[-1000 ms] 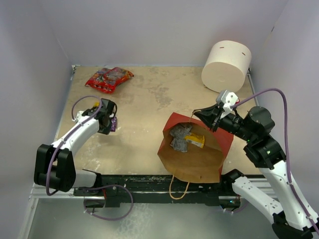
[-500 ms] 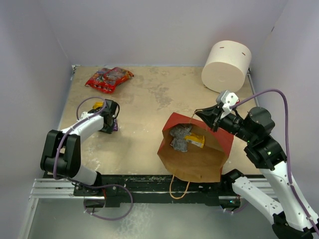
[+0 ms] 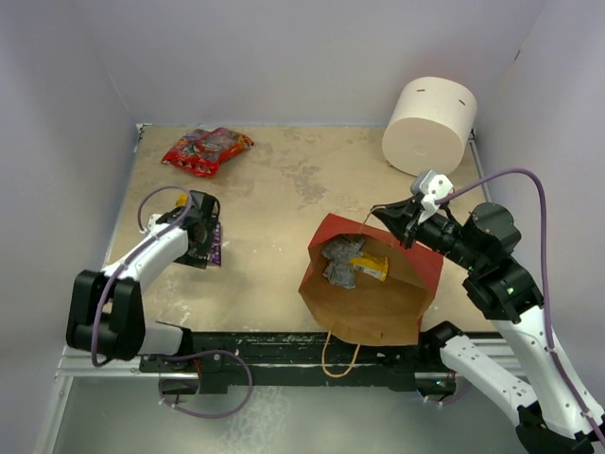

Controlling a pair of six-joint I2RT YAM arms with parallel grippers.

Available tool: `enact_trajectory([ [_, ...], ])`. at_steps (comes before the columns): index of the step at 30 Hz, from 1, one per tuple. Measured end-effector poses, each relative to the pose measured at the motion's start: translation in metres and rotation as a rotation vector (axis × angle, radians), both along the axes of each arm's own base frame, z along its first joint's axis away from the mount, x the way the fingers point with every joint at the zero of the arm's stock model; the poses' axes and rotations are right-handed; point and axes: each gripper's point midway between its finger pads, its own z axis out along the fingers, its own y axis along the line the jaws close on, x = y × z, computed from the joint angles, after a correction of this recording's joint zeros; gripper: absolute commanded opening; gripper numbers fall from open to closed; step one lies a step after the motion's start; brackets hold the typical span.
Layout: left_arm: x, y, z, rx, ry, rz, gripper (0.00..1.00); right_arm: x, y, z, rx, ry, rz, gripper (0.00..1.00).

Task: Take the snacks out of the paper bag
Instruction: Place the snack at the center of the board.

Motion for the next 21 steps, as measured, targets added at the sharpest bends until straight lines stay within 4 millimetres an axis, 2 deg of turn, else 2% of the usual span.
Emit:
enact_trajectory([
  [2,-0.002,-0.005,0.012,-0.025,-0.032,-0.035,1.0,0.004,-0.003,-0.002,-0.005,0.007,-0.029,0.0],
  [6,-0.007,-0.016,0.04,-0.074,-0.104,-0.122,0.99,0.017,-0.015,-0.005,-0.022,0.019,-0.123,0.0],
  [13,-0.019,-0.038,0.076,-0.15,-0.205,-0.31,0.99,0.044,-0.053,-0.001,-0.102,-0.051,-0.364,0.0],
  [16,-0.023,-0.052,0.077,-0.207,-0.224,-0.378,0.99,0.056,-0.066,0.008,-0.155,-0.093,-0.44,0.0],
  [21,-0.033,-0.072,0.058,-0.309,-0.193,-0.439,0.99,0.074,-0.074,0.034,-0.226,-0.156,-0.505,0.0],
])
